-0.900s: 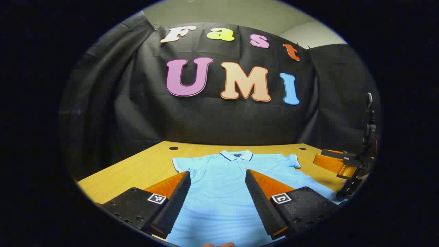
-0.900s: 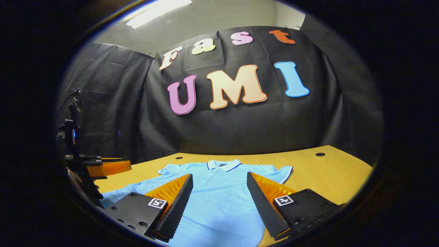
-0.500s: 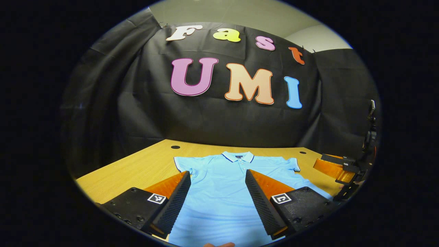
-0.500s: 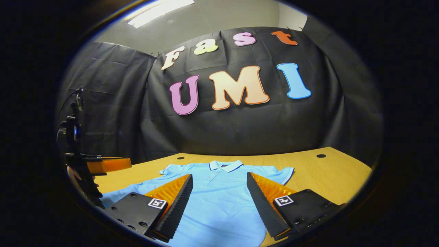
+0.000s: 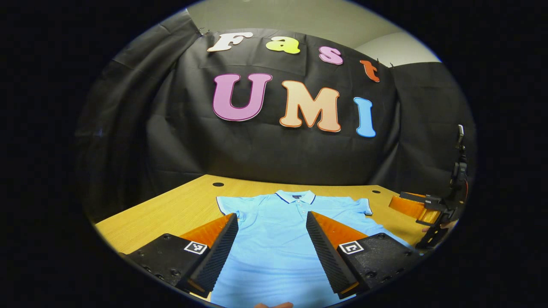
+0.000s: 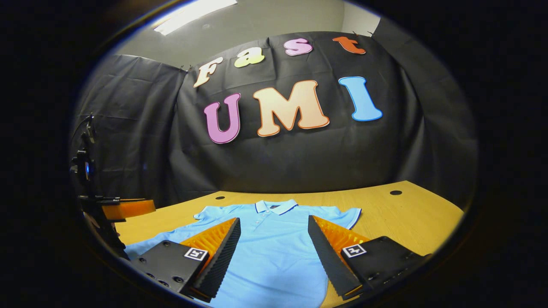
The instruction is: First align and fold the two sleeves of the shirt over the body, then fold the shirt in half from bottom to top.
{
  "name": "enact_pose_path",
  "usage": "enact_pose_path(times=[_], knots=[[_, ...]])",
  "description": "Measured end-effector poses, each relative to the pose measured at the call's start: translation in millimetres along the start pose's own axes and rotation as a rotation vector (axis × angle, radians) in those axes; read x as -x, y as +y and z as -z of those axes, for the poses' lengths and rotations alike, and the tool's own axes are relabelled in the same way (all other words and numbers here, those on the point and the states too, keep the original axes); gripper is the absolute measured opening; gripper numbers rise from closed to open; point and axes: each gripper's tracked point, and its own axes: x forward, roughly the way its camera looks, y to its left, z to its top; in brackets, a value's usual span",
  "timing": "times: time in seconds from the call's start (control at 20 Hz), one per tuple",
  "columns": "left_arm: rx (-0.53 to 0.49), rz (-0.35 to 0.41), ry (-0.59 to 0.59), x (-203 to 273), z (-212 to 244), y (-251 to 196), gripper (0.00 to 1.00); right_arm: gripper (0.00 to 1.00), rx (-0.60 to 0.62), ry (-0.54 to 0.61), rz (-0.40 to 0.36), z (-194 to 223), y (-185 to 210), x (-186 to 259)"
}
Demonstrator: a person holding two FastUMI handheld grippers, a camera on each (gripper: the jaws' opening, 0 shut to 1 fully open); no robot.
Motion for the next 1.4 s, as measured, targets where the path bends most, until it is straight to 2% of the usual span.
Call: enact_pose_path(times=[0.3, 0.45, 0.6, 0.85, 1.05, 1.1, 1.2, 1.4], knots=[[-0.007, 0.006, -0.008, 2, -3, 1, 0.95, 0.98, 0.019, 0.122, 0.068, -15, -45, -49], [-0.011, 0.007, -0.006, 1, -3, 3, 0.95, 0.98, 0.039, 0.195, 0.103, -6, -67, -82], [-0.003, 0.011, 0.006, 1, -1, 4, 0.95, 0.98, 0.069, 0.259, 0.175, 7, -100, -117], [0.017, 0.005, 0.003, 0, -4, 15, 0.95, 0.98, 0.043, 0.362, 0.269, 35, -147, -165], [0.030, 0.013, 0.011, -3, -3, 16, 0.95, 0.95, 0.017, 0.471, 0.334, 67, -176, -188], [0.032, 0.022, 0.014, -3, -1, 14, 0.95, 0.98, 0.018, 0.492, 0.351, 76, -183, -191], [0.035, 0.031, 0.017, -4, -1, 12, 0.95, 0.95, 0.029, 0.524, 0.373, 90, -194, -194], [0.042, 0.036, 0.026, -6, 3, 12, 0.95, 0.96, 0.033, 0.560, 0.410, 108, -210, -194]])
